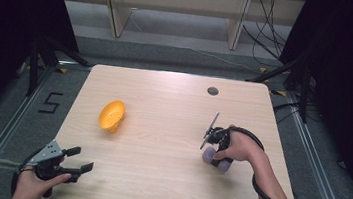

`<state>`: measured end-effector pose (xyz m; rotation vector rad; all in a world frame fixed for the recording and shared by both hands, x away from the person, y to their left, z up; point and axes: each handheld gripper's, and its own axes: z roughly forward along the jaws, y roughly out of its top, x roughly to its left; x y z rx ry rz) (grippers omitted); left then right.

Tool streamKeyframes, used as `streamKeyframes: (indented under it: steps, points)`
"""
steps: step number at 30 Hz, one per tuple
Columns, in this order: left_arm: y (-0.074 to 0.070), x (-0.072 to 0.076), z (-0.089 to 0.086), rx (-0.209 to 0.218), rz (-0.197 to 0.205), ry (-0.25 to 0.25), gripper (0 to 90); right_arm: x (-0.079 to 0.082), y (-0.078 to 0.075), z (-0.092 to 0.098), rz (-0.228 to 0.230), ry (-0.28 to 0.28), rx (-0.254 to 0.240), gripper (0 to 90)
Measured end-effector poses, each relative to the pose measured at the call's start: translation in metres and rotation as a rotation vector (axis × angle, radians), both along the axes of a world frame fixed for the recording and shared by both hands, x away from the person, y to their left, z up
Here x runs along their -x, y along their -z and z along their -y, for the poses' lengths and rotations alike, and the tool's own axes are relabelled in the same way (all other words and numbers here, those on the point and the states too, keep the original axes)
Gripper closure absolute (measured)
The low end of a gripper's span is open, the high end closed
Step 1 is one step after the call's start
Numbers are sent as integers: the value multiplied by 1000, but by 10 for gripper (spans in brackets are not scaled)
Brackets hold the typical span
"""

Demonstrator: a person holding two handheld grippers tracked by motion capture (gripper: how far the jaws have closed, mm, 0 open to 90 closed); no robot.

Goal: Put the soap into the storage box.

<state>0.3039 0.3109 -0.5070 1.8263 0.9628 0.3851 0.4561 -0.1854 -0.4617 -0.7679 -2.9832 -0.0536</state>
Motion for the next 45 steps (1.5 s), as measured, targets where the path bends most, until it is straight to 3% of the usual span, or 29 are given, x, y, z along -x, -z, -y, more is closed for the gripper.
streamKeyframes:
  steps: [9,12,14,16,17,19,20,23,25,26,27,28,29,30,31,32,34,35,37,38,39,40,43,45]
  points:
    - [0,1,1,14,-2,-14,173,1,-5,0,14,-5,1,522]
    - [0,0,1,12,15,-3,174,4,-7,-2,34,-21,-15,522]
    - [-1,1,2,13,2,-4,175,10,-10,-5,50,-21,-21,522]
    - [-2,1,5,70,-10,3,180,18,-16,-10,83,-85,-56,522]
    - [-2,0,7,89,-12,10,184,25,-19,-14,94,-78,-68,522]
    - [-4,-1,15,159,-44,27,202,37,-26,-21,147,-134,-95,522]
    - [-6,-2,23,172,-62,43,209,42,-29,-24,155,-127,-102,523]
    - [-16,-5,48,158,-77,104,222,62,-39,-35,229,-187,-147,523]
    - [-24,-10,64,186,-87,166,237,74,-44,-44,260,-213,-191,523]
    - [-30,-14,75,213,-99,191,246,78,-45,-49,271,-256,-225,523]
    - [-36,-17,85,222,-110,209,255,85,-46,-53,283,-241,-222,523]
    - [-41,-22,98,259,-122,246,265,90,-47,-58,301,-242,-222,523]
    - [-46,-26,108,274,-134,270,271,93,-48,-63,312,-289,-243,523]
    - [-49,-30,118,278,-141,303,275,97,-49,-67,316,-264,-247,523]
    - [-51,-32,126,281,-150,316,279,97,-49,-71,336,-312,-258,523]
    - [-54,-36,137,267,-167,334,282,100,-50,-73,331,-288,-249,523]
    - [-56,-41,152,254,-193,371,288,103,-52,-80,347,-307,-242,523]
    - [-56,-44,160,246,-204,396,289,103,-52,-83,369,-351,-236,523]
    - [-57,-46,169,222,-211,410,291,104,-53,-89,375,-359,-241,523]
    - [-58,-47,172,221,-214,425,291,105,-53,-91,394,-359,-249,523]
    - [-58,-48,174,212,-208,430,293,107,-54,-93,385,-326,-231,523]
    - [-58,-49,175,203,-201,427,297,105,-54,-94,388,-366,-233,523]
    - [-58,-52,175,209,-206,429,326,107,-54,-97,374,-353,-215,523]
    - [-56,-52,177,222,-217,433,345,104,-53,-100,389,-422,-228,523]
